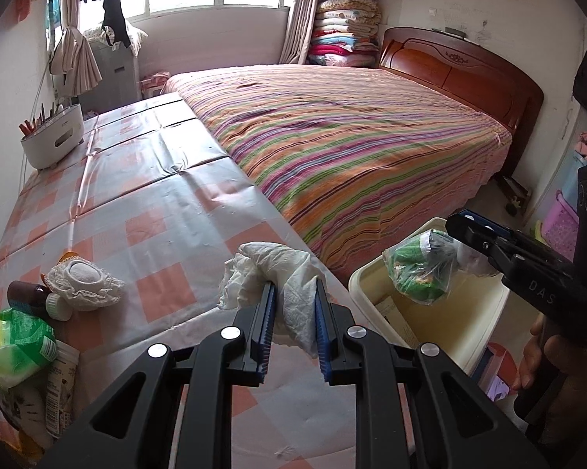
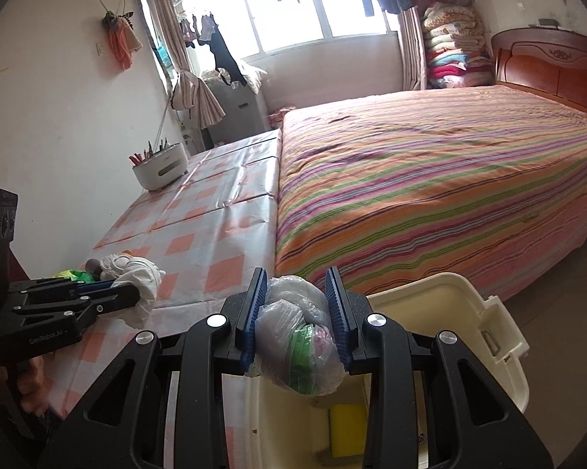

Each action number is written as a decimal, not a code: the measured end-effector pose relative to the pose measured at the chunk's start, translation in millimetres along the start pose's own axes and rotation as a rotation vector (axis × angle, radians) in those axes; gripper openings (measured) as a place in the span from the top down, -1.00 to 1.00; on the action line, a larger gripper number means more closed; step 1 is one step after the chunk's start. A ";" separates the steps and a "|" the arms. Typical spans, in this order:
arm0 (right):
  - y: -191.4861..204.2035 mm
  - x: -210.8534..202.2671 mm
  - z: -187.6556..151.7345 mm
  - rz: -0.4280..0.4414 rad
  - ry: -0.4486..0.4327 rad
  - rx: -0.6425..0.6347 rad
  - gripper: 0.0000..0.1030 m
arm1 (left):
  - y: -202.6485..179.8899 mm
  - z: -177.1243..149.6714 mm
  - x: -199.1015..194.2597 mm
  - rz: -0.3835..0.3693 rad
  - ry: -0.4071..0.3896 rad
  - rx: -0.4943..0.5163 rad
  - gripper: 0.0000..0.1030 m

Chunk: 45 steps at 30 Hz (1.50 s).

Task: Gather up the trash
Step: 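Carry the bag into the bin and open the right tool while the left tool carries the tissue, then lower the white tissue into the cream bin and open the left tool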

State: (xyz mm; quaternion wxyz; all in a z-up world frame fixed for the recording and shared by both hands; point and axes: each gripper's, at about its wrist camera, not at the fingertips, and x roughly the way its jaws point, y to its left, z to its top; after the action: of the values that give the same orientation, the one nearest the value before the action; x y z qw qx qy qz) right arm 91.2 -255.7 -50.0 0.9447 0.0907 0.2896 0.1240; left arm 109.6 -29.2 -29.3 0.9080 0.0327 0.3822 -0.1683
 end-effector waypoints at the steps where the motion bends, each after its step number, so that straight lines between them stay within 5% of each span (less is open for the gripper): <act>1: -1.6 -0.5 -0.5 -0.011 0.002 -0.001 0.41 | -3.0 0.4 0.2 -0.004 0.001 0.004 0.64; 9: -11.0 -1.9 -6.4 -0.100 0.022 -0.011 0.40 | -21.6 -1.1 4.6 -0.033 0.012 0.038 0.64; 24: -15.2 -2.3 -7.4 -0.118 0.021 0.010 0.27 | -29.0 -5.5 10.1 -0.050 0.035 0.055 0.64; 32: -17.5 -6.3 -5.5 -0.129 -0.007 0.035 -0.06 | -33.8 -7.5 17.0 -0.056 0.053 0.068 0.64; 45: -44.8 -25.1 1.2 -0.195 -0.109 0.146 -0.30 | -64.8 1.6 41.0 -0.158 0.081 0.080 0.64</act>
State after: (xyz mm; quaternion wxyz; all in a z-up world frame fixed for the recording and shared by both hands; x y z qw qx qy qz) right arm 79.9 -305.8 -46.7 0.9575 0.1373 0.2537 0.0052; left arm 115.9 -102.0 -52.6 0.8737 0.0457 0.4130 -0.2530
